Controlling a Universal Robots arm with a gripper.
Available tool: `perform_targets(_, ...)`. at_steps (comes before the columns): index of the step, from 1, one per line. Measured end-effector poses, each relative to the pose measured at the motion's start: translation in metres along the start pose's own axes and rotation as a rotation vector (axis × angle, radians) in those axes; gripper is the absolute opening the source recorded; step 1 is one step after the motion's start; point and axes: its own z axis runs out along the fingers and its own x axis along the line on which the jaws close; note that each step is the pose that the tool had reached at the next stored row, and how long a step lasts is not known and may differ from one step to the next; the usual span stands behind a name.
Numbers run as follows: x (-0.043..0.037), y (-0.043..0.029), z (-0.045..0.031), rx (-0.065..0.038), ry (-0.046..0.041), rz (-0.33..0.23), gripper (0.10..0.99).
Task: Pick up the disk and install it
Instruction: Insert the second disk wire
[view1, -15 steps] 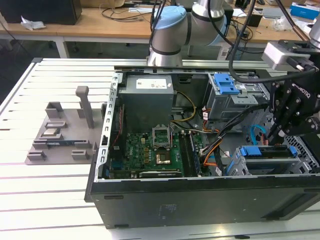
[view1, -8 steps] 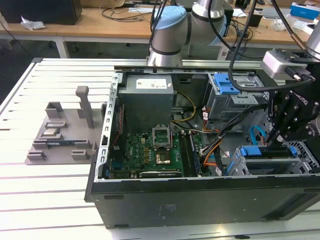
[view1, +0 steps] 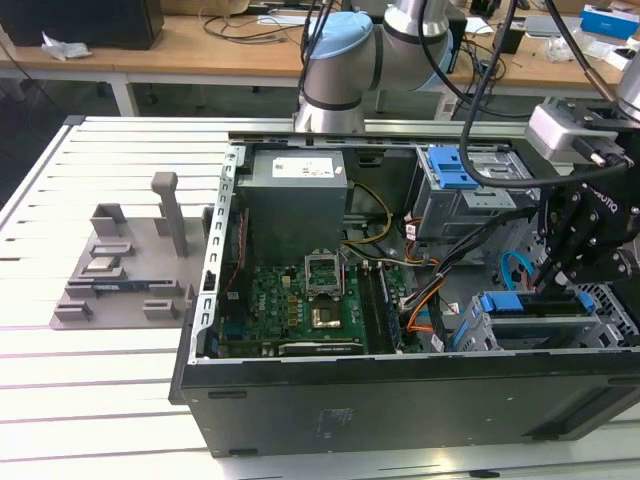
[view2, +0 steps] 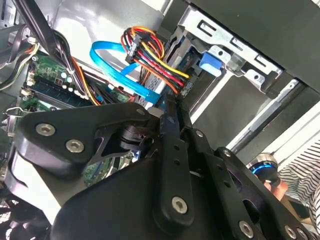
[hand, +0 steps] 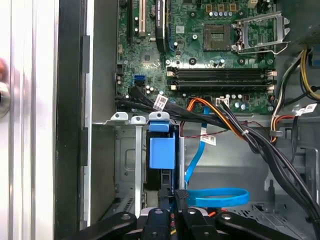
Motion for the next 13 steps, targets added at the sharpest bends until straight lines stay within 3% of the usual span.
perform_targets(13, 0.0025, -0.0003, 0.0069, 0.000, -0.0021, 0.000, 0.173)
